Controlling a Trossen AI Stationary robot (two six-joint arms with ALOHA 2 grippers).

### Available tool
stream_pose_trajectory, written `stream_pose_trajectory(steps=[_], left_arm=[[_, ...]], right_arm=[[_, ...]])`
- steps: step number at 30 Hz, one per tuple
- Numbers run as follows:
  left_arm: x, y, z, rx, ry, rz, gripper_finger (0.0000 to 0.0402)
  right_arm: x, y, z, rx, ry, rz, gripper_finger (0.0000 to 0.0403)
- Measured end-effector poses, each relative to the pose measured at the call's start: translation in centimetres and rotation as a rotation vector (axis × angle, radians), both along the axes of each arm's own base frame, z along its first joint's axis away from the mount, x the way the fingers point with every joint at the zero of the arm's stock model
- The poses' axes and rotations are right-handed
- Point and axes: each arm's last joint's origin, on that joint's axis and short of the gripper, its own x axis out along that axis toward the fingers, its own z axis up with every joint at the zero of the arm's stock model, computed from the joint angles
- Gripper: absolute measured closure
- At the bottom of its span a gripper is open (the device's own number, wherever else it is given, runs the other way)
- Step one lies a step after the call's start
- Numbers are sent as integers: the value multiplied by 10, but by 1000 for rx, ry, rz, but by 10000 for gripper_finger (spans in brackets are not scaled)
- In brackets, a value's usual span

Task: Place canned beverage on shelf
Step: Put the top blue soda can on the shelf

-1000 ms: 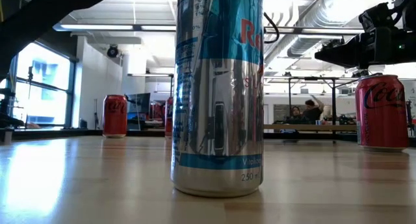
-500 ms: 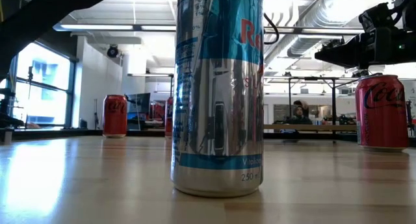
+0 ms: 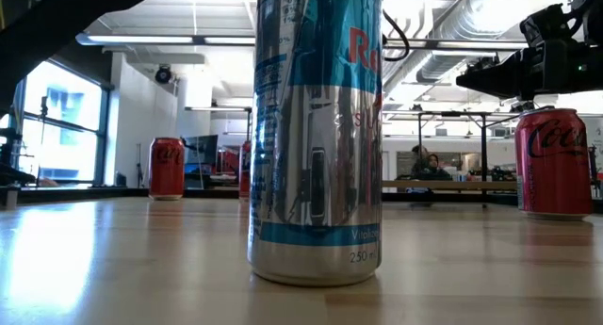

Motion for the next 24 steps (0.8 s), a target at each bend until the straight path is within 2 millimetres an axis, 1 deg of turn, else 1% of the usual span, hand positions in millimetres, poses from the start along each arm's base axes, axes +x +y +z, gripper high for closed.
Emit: stream_pose_trajectory(steps=[3, 7, 10, 12, 16, 18, 20, 24], left_arm=[[0, 0, 3, 0, -8, 39, 113], [-1, 1, 12, 12, -19, 27, 113], [-1, -1, 19, 45, -52, 25, 113], [-3, -1, 20, 67, -43, 25, 113], [-6, -4, 27, 116, -57, 71, 123], [-7, -7, 36, 162, -102, 81, 141], [-10, -12, 47, 204, -134, 79, 170], [-18, -20, 68, 253, -220, 83, 251]], right_arm=[[0, 0, 0, 0, 0, 0, 403], [0, 0, 1, -3, -10, 0, 403], [0, 0, 1, 6, -12, 0, 403], [0, 0, 1, 8, -8, 0, 403], [0, 0, -1, 24, -1, 1, 403], [0, 0, -2, 31, 9, 2, 403], [0, 0, -2, 28, 13, 13, 403], [0, 1, -2, 7, 16, 41, 403]])
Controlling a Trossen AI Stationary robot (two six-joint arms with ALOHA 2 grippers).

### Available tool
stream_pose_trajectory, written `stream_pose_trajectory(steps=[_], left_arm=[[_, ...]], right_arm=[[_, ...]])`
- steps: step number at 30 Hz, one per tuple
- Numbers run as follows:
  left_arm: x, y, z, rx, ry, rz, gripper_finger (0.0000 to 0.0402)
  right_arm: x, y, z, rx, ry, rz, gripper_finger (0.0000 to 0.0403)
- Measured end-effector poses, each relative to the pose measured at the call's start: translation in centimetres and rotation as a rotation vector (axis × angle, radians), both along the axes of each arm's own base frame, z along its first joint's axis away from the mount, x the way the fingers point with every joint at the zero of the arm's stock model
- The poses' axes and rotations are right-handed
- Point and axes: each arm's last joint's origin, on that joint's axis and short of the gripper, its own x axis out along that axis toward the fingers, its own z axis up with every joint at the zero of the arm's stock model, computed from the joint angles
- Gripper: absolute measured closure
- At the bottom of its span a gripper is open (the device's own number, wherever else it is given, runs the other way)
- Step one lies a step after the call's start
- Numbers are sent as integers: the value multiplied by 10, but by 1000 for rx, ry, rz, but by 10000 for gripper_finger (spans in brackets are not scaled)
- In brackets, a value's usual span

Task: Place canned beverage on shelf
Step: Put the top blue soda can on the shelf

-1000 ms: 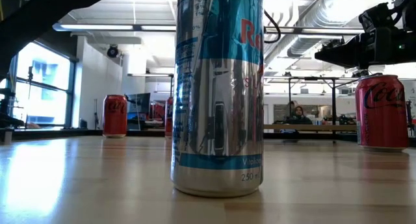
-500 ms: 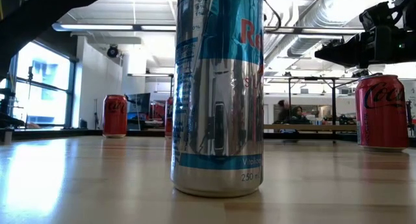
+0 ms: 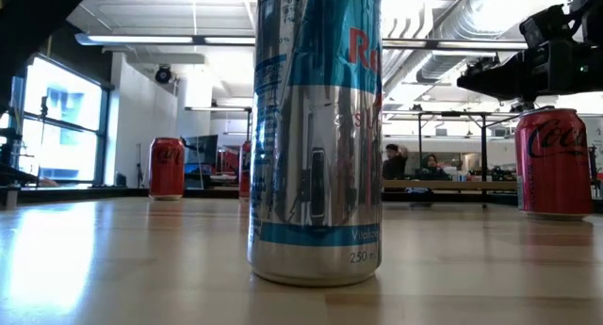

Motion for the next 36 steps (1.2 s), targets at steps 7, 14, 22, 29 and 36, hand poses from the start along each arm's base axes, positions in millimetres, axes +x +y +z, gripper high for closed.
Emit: stream_pose_trajectory(steps=[7, 14, 22, 29, 36], left_arm=[[-21, -12, 20, 55, -207, -13, 390], [-56, -16, -4, 82, -486, -22, 378], [-107, -14, -54, 166, -852, -104, 400], [-152, 4, -91, 239, -1064, -56, 397], [-169, 26, -105, 228, -1060, 47, 397]], right_arm=[[1, 2, -1, -3, 8, 75, 403], [1, 3, -1, 37, 2, 95, 403], [6, 7, 3, 65, -23, 294, 403], [14, 2, 8, 89, -78, 188, 398], [28, -3, 10, 238, -69, 126, 345]])
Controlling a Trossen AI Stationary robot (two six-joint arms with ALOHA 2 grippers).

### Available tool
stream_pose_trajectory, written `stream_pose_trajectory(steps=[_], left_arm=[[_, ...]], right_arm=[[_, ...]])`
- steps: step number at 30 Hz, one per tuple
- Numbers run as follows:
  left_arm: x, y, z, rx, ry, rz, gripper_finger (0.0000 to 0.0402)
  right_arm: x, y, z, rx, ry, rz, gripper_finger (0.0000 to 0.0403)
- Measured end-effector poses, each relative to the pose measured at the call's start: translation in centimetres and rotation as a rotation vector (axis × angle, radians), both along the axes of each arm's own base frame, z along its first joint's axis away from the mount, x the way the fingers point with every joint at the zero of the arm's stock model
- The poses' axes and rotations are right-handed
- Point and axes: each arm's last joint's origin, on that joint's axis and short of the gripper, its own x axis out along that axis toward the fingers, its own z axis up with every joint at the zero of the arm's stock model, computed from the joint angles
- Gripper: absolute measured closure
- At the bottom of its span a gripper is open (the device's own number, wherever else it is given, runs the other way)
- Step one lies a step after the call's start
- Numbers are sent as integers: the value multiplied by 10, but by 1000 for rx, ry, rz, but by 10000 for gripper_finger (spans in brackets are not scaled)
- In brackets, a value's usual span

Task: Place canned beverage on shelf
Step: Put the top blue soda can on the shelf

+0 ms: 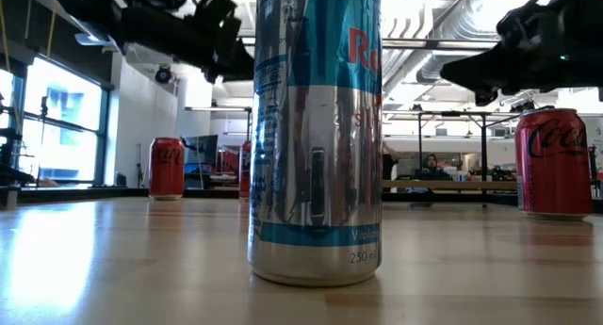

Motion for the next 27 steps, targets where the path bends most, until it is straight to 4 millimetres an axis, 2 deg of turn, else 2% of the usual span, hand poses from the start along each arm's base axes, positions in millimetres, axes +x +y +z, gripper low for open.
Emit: stream_pose_trajectory(steps=[4, 8, 15, 21, 27], left_arm=[[-3, 10, -7, -28, 58, 44, 397], [-3, 12, -7, 11, 70, 41, 400], [-2, 9, -5, 24, 18, -113, 401], [-14, 5, -22, 58, -28, -154, 401], [-18, 4, -29, 60, -8, -158, 401]], right_arm=[[10, -5, 3, 18, 29, -86, 304], [23, -9, 12, 26, 68, -91, 271], [51, -13, 21, 48, 151, -2, 217], [79, -3, 25, 76, 287, 151, 176], [107, 7, 32, 20, 402, 144, 144]])
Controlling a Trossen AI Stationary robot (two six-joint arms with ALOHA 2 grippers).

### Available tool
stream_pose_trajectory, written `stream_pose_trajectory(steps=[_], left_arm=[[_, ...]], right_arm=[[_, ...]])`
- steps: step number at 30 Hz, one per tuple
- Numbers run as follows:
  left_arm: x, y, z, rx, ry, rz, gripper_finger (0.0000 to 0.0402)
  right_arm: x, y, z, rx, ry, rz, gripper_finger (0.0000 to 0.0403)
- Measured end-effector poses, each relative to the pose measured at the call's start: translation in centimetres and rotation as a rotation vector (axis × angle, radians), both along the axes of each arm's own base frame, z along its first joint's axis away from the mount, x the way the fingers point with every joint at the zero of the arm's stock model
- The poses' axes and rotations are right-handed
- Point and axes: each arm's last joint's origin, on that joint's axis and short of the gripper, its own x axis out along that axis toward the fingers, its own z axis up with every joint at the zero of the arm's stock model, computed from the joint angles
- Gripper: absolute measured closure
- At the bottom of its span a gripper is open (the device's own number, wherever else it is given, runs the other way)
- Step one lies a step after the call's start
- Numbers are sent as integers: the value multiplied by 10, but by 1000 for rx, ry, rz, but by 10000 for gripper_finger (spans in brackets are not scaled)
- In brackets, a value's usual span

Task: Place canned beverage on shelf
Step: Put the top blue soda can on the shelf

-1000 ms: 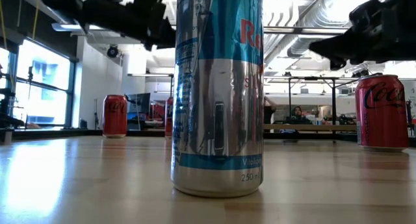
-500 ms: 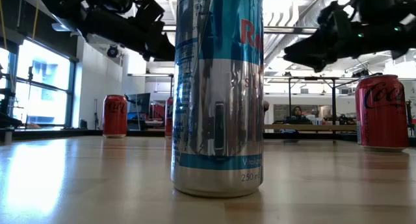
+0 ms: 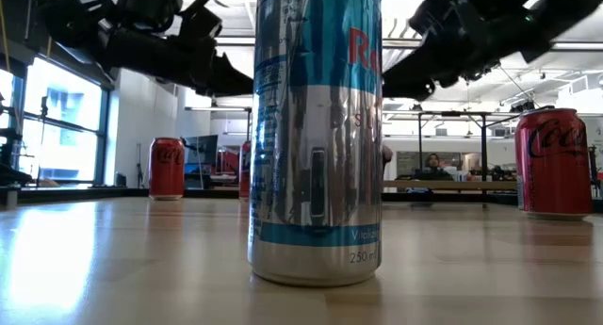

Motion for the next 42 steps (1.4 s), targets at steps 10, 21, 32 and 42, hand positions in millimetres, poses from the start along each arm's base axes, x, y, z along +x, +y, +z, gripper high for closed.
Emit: stream_pose_trajectory(steps=[10, 21, 32, 42], left_arm=[[1, 0, 7, 31, -64, -1, 401], [1, 0, 6, 30, -57, -1, 401], [1, 0, 6, 28, -58, 0, 401], [1, 0, 6, 28, -58, 0, 401]], right_arm=[[32, -1, 5, -62, 49, 54, 128], [40, -3, 20, -93, 171, 64, 145], [35, -2, 27, -140, 378, 26, 349], [36, 0, 17, -196, 290, -3, 391]])
